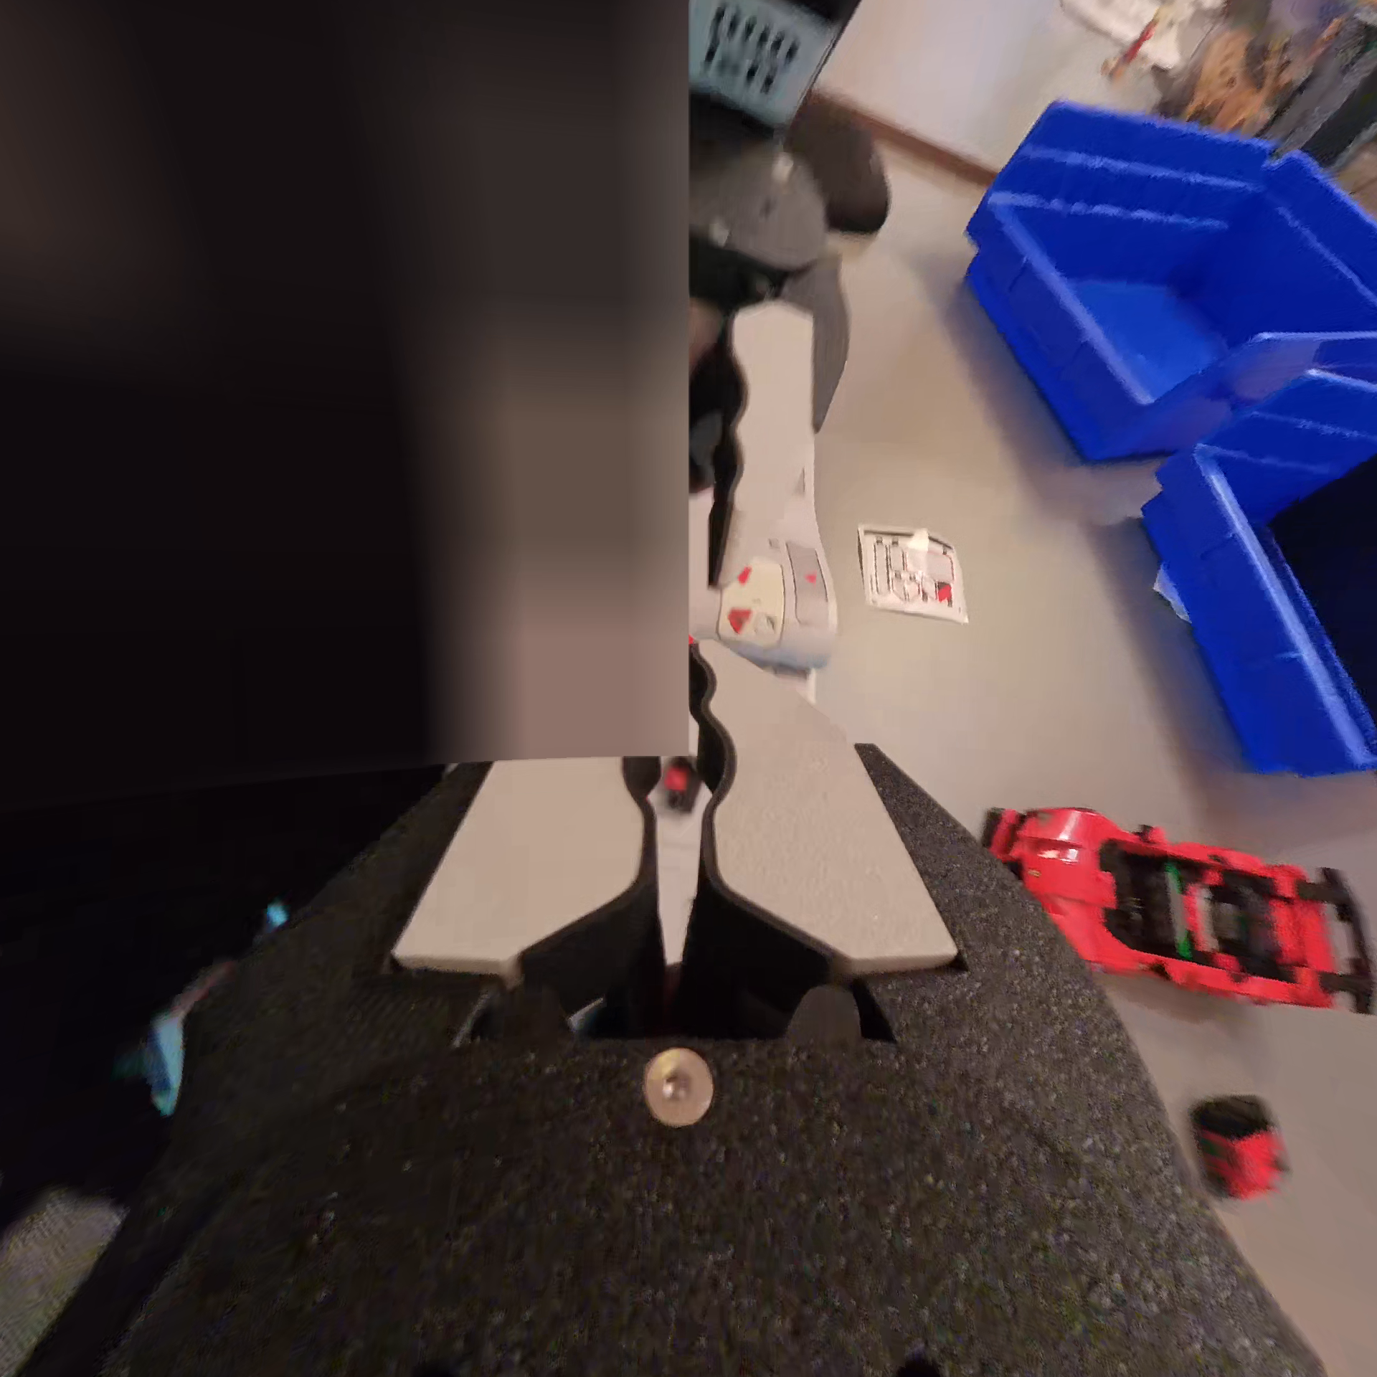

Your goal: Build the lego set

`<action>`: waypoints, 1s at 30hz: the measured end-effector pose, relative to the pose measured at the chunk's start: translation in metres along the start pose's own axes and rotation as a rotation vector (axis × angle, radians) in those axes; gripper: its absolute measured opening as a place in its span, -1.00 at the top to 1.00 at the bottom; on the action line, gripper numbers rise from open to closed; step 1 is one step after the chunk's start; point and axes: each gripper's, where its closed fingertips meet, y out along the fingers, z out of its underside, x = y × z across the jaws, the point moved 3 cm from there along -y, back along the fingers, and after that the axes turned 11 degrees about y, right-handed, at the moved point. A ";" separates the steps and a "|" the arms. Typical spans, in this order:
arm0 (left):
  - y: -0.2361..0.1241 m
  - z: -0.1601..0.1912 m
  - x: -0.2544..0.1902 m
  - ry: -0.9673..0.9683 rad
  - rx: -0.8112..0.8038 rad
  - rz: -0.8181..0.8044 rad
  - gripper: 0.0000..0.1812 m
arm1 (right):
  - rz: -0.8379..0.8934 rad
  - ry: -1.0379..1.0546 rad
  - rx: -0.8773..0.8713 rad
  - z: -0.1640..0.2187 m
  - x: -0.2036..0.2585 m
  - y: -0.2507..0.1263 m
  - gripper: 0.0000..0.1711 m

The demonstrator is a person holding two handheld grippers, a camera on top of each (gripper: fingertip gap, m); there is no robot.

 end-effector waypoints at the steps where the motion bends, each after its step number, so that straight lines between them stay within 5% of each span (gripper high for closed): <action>1: -0.004 0.007 0.002 0.008 0.047 -0.026 0.80 | -0.006 -0.085 0.055 0.007 -0.001 0.002 0.95; 5: -0.026 0.030 0.011 0.056 0.217 -0.143 0.80 | -0.068 -0.530 0.245 0.037 -0.009 0.018 0.95; 9: -0.051 0.037 0.017 0.051 0.246 -0.258 0.82 | -0.208 -0.667 0.313 0.046 -0.012 0.033 0.95; 23: -0.070 0.046 0.025 0.014 0.210 -0.348 0.85 | -0.334 -0.638 0.487 0.060 -0.025 0.049 0.95; 26: -0.069 0.045 0.022 0.010 0.208 -0.336 0.83 | -0.232 -0.582 0.354 0.045 -0.026 0.043 0.95; 30: -0.055 0.019 0.014 -0.068 0.035 -0.263 0.65 | 0.016 -0.514 -0.146 -0.010 -0.017 0.020 0.95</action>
